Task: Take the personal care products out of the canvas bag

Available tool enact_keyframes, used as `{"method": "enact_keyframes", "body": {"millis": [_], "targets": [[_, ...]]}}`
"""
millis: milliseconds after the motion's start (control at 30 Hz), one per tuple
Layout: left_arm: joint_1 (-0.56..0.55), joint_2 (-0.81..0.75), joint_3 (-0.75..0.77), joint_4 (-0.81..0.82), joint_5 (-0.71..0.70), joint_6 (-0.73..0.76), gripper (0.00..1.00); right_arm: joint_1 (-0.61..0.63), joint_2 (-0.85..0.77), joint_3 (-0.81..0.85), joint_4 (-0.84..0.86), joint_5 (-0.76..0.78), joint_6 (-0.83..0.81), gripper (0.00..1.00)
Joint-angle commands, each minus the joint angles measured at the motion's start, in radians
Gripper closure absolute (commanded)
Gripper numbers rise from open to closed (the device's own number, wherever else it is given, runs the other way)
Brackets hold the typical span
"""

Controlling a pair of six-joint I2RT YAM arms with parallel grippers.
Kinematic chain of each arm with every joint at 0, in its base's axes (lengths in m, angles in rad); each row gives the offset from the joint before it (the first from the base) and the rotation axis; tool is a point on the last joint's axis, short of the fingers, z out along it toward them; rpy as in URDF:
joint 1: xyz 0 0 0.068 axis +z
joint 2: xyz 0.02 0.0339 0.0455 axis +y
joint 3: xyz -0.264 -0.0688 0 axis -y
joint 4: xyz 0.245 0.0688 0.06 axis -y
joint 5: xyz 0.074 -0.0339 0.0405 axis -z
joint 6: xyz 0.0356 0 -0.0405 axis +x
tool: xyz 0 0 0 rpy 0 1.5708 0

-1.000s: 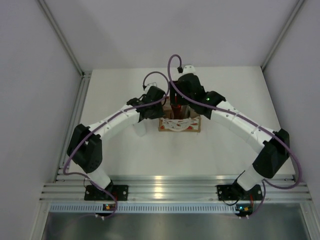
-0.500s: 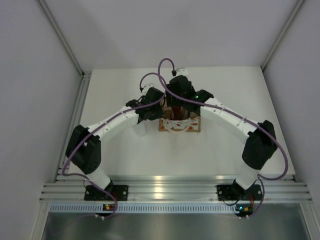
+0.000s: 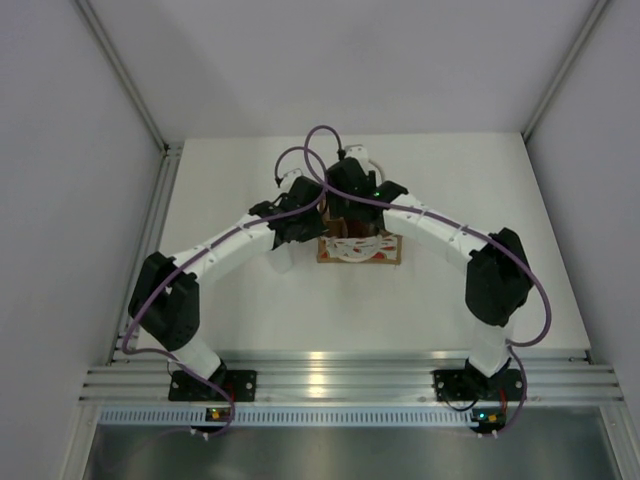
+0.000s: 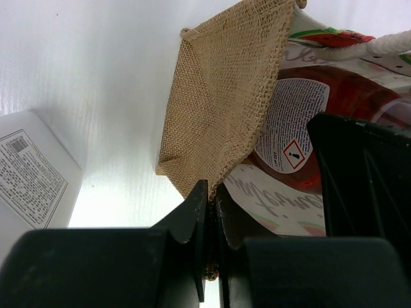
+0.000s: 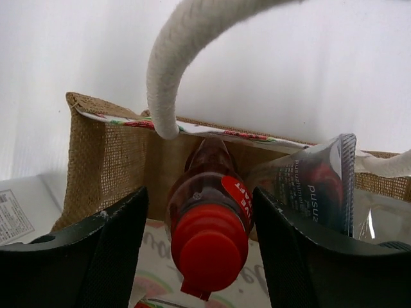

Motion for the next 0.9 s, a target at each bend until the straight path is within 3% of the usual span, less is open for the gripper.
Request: {"method": "enact_keyframes", "body": {"millis": [0, 267, 633, 733, 867], "targets": [[0.006, -0.051, -0.011, 0.002, -0.025, 0.001, 1.00, 0.012, 0.045, 0.050, -0.011, 0.034, 0.028, 0.37], [0.006, -0.075, -0.026, 0.022, -0.033, -0.004, 1.00, 0.012, 0.088, 0.067, -0.011, 0.033, 0.048, 0.48], [0.006, -0.069, -0.034, 0.044, -0.015, -0.024, 1.00, 0.011, 0.090, 0.050, -0.011, 0.028, 0.058, 0.41], [0.006, -0.072, -0.036, 0.048, -0.015, -0.027, 1.00, 0.011, 0.087, 0.042, -0.003, 0.033, 0.065, 0.51], [0.004, -0.072, -0.037, 0.047, -0.019, -0.028, 1.00, 0.012, 0.076, 0.042, 0.009, 0.027, 0.061, 0.81]]}}
